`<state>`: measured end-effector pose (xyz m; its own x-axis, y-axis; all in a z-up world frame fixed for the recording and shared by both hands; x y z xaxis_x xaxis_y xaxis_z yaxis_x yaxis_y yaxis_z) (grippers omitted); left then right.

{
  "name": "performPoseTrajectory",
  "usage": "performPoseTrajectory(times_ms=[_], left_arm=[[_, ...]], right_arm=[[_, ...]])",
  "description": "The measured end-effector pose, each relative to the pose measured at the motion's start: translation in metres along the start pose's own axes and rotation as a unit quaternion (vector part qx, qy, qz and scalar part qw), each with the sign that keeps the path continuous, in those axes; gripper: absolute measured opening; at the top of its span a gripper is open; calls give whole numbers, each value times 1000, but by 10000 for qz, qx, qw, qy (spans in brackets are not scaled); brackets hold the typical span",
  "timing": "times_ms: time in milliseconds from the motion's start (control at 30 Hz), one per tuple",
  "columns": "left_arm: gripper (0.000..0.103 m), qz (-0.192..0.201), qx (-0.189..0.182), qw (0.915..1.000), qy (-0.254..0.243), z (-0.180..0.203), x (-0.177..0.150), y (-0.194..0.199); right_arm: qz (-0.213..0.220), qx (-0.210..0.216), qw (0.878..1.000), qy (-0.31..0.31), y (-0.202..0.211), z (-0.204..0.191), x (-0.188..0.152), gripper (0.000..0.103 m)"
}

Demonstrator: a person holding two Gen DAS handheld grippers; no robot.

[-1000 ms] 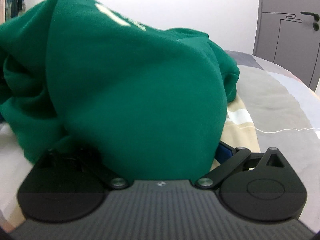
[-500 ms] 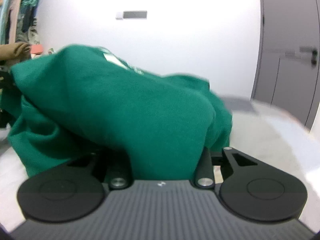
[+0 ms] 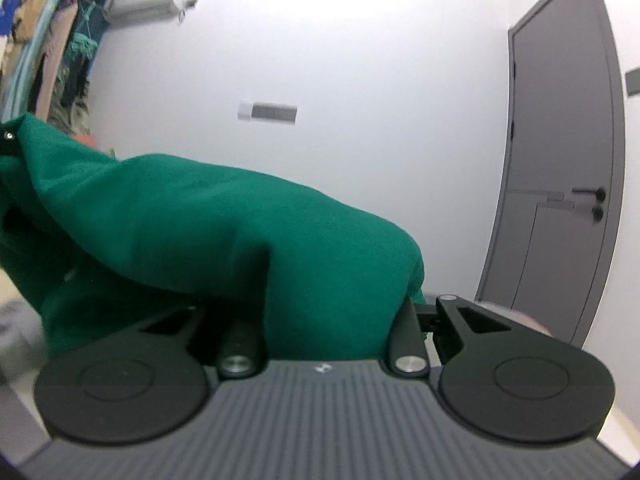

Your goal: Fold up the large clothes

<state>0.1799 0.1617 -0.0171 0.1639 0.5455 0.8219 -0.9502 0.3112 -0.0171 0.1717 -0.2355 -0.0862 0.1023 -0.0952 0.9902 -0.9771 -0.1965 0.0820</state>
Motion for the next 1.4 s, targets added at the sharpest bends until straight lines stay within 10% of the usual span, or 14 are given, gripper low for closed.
performPoseTrajectory(times_ms=[333, 633, 900, 1067, 1400], left_arm=[[6, 548, -755, 9945, -475, 53, 26, 108], [8, -1257, 304, 9909, -385, 12, 8, 51], [8, -2254, 731, 9710, -313, -41, -36, -10], [12, -2413, 902, 9659, -252, -79, -59, -68], [26, -2398, 1045, 9651, -73, -91, -70, -75]], right_arm=[[658, 513, 9964, -114, 88, 14, 63, 25], [-1493, 687, 9848, -562, 14, 33, 69, 28], [-3328, 498, 9191, -2051, -64, 66, -19, 34], [-3677, 463, 8944, -2502, -90, 72, -66, 31], [-3441, 490, 8849, -3101, -84, 75, -69, 42]])
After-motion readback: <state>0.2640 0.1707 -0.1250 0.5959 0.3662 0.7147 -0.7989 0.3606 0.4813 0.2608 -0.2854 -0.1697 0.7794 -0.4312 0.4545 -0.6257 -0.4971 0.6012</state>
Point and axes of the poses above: each gripper's, at about its wrist camera, not at the fingertips, and y roughly against the way its jaws point, z to its right, x to its top, the point moved 2 cm from there along -y, roughly the way its jaws point, and after that the axes turned 14 degrees about -y, right-handed, at the moved point
